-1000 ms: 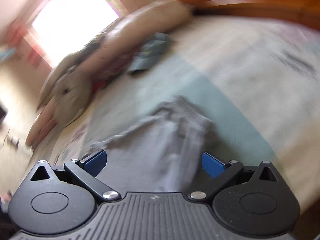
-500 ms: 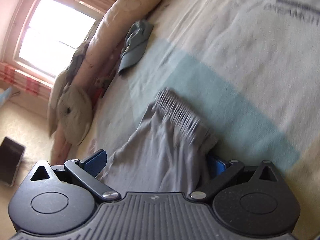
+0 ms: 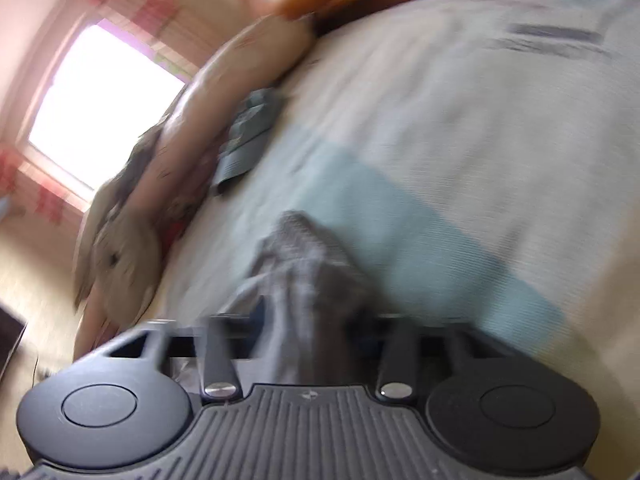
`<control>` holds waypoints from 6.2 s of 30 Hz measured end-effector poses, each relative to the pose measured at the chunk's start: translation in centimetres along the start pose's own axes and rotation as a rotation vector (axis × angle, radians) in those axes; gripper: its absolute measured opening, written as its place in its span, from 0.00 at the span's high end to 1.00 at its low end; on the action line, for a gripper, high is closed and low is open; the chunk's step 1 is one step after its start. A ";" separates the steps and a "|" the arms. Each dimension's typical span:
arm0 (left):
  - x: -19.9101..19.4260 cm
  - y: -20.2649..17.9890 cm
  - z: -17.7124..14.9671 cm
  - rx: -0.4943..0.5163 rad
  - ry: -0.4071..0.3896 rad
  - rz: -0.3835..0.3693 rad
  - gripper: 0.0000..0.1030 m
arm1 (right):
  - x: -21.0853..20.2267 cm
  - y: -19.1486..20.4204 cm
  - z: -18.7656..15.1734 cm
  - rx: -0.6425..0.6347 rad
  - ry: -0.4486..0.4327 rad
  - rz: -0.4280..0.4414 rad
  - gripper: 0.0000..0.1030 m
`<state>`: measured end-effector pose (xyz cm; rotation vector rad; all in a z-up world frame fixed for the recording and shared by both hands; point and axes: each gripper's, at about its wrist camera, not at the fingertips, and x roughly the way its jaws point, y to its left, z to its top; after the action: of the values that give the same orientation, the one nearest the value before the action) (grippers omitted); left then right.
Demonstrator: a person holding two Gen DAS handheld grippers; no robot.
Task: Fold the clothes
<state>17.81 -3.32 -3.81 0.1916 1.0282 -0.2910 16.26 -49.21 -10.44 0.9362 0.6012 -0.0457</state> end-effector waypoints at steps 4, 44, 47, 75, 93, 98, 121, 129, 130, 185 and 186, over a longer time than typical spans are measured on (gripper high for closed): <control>-0.2 -0.5 0.2 0.031 -0.013 -0.011 0.10 | -0.4 0.3 -0.4 -0.025 -0.023 -0.020 0.87; -0.2 0.9 -0.2 -0.055 -0.003 0.018 0.10 | 5.4 9.6 -0.1 -0.537 0.115 -0.142 0.27; -0.1 0.0 0.1 -0.018 -0.004 -0.008 0.10 | 5.2 9.7 -0.3 -0.539 0.117 -0.136 0.23; -1.4 6.9 -4.7 -0.015 -0.006 0.115 0.10 | 1.5 16.4 -12.2 -0.979 0.206 -0.102 0.06; -4.2 15.4 -10.1 -0.232 -0.104 -0.029 0.10 | 2.9 22.8 -19.5 -0.952 0.265 -0.113 0.00; -6.2 18.4 -11.1 -0.344 -0.138 -0.141 0.10 | 4.8 23.9 -22.4 -0.975 0.375 -0.121 0.00; -9.3 27.8 -17.7 -0.626 -0.210 0.019 0.10 | 8.0 30.3 -28.9 -1.108 0.508 -0.048 0.00; -11.3 29.9 -20.3 -0.820 -0.266 0.060 0.10 | 8.6 31.7 -29.3 -1.131 0.533 -0.022 0.00; -11.2 30.3 -20.7 -0.862 -0.270 0.049 0.10 | 8.7 31.8 -29.5 -1.137 0.537 -0.019 0.00; -11.9 35.0 -24.4 -1.311 -0.370 -0.124 0.08 | 7.5 47.1 -54.3 -2.051 0.699 0.753 0.79; -11.6 34.9 -24.5 -1.326 -0.373 -0.144 0.08 | 7.4 46.7 -54.5 -2.075 0.682 0.756 0.81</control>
<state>3.64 38.57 -5.43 -1.0974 0.6890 0.2579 10.69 22.42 -3.63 -0.9751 0.5236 1.3695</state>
